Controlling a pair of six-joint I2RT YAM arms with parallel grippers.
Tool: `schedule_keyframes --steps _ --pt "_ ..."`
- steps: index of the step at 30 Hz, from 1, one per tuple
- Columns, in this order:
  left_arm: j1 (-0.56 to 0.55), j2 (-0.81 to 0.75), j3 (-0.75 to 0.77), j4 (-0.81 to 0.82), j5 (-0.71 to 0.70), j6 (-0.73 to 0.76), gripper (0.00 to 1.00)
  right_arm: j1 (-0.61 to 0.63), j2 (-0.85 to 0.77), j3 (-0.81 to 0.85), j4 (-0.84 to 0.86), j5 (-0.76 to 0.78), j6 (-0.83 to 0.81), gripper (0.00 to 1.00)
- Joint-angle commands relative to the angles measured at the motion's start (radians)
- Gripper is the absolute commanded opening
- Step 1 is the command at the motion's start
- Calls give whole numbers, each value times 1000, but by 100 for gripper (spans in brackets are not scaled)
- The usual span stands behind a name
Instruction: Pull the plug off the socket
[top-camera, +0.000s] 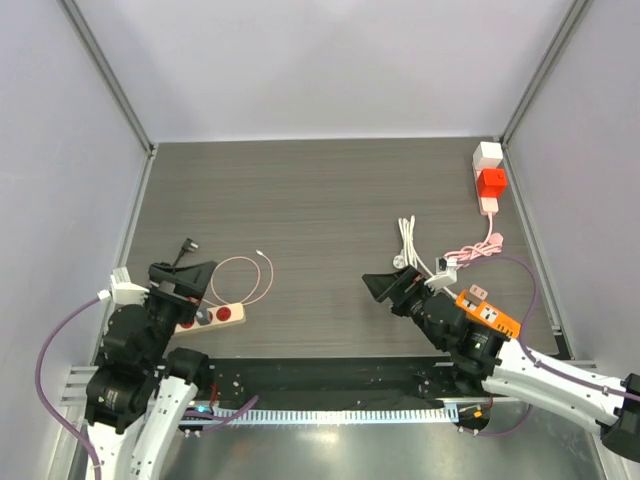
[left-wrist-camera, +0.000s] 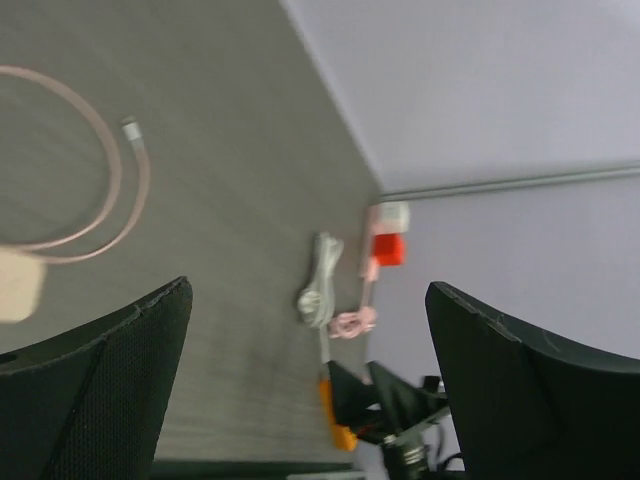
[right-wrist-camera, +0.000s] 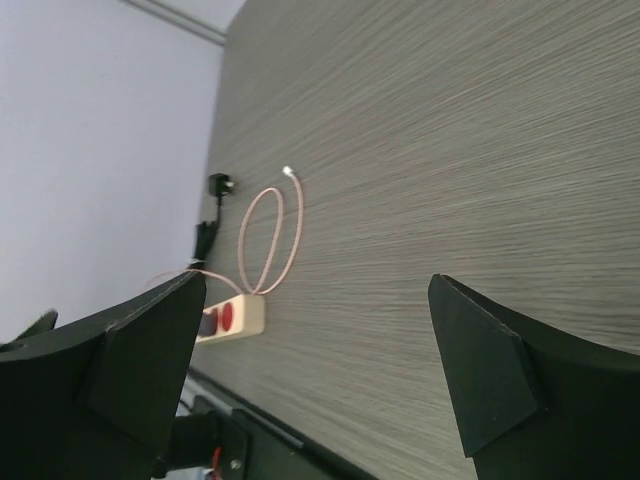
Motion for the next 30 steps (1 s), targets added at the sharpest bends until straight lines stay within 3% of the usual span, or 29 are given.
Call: schedule_keyframes --steps 1,4,5,7,10,12,17,19,22,23,26,30 --pt "4 34 33 -288 -74 82 100 2 67 96 -130 138 -58 100" --pt "4 11 50 -197 61 157 100 2 104 125 -108 119 -124 100" --pt "3 7 53 -173 72 160 100 2 110 133 -93 85 -212 100" --pt "1 -10 67 -191 48 136 100 2 130 146 -15 41 -300 100" --pt "1 -23 62 -199 -5 101 100 2 243 229 -28 8 -388 100" --pt "0 -9 61 -206 -8 98 100 2 378 284 -54 -18 -455 100" --pt "1 201 128 -338 -22 203 100 0 676 450 -9 -172 -632 100" --pt "1 290 186 -379 -48 283 100 0 928 572 132 -375 -737 100" --pt "1 322 203 -389 -75 312 100 0 1028 670 210 -477 -808 100" --pt "0 327 216 -386 -81 318 100 0 1132 706 234 -614 -830 99" --pt "1 320 228 -381 -114 328 100 3 1306 852 298 -811 -893 96" --pt "1 342 237 -436 -143 303 100 22 1441 1001 333 -896 -980 93"
